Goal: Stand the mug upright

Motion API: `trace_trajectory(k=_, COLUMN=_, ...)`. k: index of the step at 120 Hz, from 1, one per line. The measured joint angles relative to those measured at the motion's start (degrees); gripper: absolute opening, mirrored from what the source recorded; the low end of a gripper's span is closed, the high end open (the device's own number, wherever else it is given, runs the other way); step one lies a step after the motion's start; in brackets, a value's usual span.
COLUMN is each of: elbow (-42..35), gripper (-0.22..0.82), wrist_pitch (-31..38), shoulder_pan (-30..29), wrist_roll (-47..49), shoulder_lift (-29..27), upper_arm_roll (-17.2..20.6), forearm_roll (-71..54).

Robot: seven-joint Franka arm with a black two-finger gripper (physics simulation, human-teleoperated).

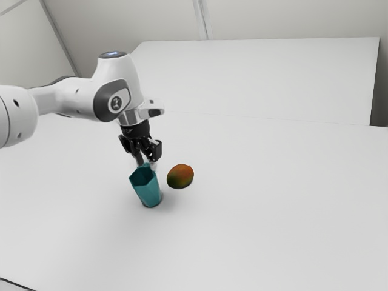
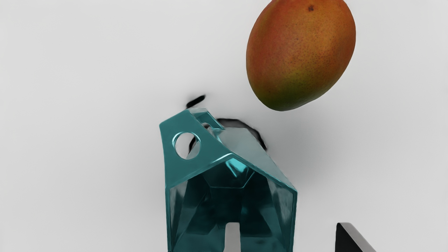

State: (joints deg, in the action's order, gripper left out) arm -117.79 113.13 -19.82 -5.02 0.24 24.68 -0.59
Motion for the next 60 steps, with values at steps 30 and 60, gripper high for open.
trace_trajectory(k=30, elbow=12.0, gripper=0.49, wrist_pitch=-1.9, shoulder_pan=1.2, wrist_roll=-0.4, shoulder_lift=-0.4, upper_arm_roll=0.2, forearm_roll=0.5)
trace_trajectory(k=60, elbow=24.8, gripper=0.57, wrist_pitch=-10.9, shoulder_pan=11.4, wrist_roll=-0.7, shoulder_lift=0.0, upper_arm_roll=-8.8, forearm_roll=0.1)
